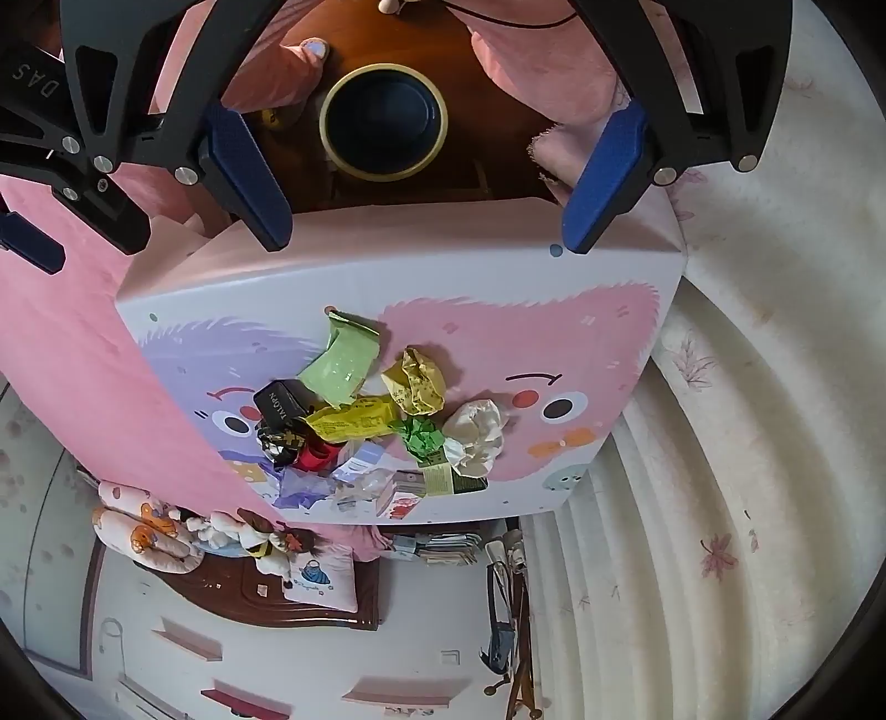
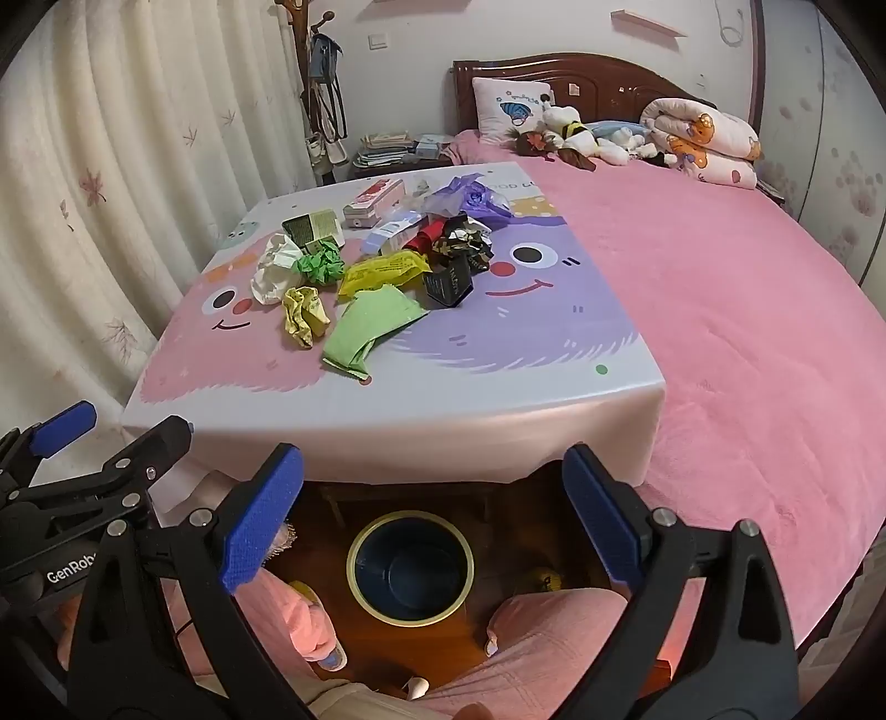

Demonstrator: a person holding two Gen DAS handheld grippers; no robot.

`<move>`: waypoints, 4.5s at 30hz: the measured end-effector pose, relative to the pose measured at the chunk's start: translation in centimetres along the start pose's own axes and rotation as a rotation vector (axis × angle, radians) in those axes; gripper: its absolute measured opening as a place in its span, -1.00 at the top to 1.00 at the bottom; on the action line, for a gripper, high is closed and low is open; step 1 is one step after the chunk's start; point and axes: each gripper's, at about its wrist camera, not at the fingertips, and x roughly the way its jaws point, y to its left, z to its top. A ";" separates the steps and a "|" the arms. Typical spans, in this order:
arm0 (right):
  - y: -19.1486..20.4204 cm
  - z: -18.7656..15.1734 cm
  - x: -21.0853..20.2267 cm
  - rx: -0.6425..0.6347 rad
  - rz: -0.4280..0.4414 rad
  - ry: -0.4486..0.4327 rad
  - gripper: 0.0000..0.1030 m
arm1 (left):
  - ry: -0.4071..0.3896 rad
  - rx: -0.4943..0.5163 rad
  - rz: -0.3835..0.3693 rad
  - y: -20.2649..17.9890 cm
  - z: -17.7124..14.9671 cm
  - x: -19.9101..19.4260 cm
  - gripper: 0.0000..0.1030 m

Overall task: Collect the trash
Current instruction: 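Move both tools toward the trash pile on the table, then grasp the crumpled yellow paper with the left tool while the right tool grasps the light green bag, then carry the yellow paper and green bag down over the blue bin with both tools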

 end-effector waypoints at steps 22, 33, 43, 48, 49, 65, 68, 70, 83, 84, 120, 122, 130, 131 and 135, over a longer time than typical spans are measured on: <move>0.0 0.0 0.2 0.003 0.002 0.000 -0.82 | -0.001 -0.004 -0.008 0.4 0.0 0.1 -0.93; 0.0 0.1 0.4 0.008 0.006 -0.002 -0.82 | 0.003 -0.006 -0.011 0.4 0.0 0.1 -0.93; 0.2 0.4 0.4 0.009 0.004 -0.010 -0.82 | -0.008 -0.005 -0.018 -0.9 0.0 -0.3 -0.93; 0.0 0.8 0.3 0.014 0.000 -0.012 -0.82 | -0.022 -0.017 -0.045 -0.3 0.3 -0.8 -0.92; 0.0 0.9 0.3 0.016 -0.001 -0.012 -0.82 | -0.024 -0.021 -0.055 -0.2 0.4 -0.8 -0.92; 0.2 3.0 2.0 0.010 0.007 -0.013 -0.82 | -0.015 0.010 -0.064 1.2 2.8 -0.3 -0.92; 0.2 3.9 2.6 0.012 0.027 -0.008 -0.82 | -0.040 0.034 -0.040 1.3 3.8 -0.1 -0.92; 0.2 4.7 3.2 0.014 0.041 -0.008 -0.82 | -0.052 0.037 -0.043 1.5 4.4 0.0 -0.92; 0.9 10.7 10.5 0.023 0.131 0.050 -0.79 | 0.057 0.021 -0.075 4.3 10.6 8.6 -0.74; 1.1 11.1 11.6 0.029 0.144 0.069 -0.77 | 0.074 0.019 -0.074 4.6 11.0 9.9 -0.44; 3.2 8.1 26.6 0.089 0.295 0.231 0.74 | 0.334 -0.043 -0.224 -0.7 14.1 30.1 0.03; 3.0 7.9 26.0 0.098 0.312 0.227 0.75 | 0.324 -0.042 -0.224 -0.9 14.2 30.1 0.07; 2.0 7.3 22.2 0.108 0.360 0.182 0.83 | 0.266 -0.009 -0.213 -0.5 13.6 27.2 0.16; 1.8 7.2 21.6 0.109 0.362 0.174 0.83 | 0.252 0.004 -0.213 -0.4 13.4 26.3 0.16; 1.4 6.8 19.0 0.117 0.387 0.148 0.83 | 0.206 0.057 -0.217 0.0 12.3 22.2 0.16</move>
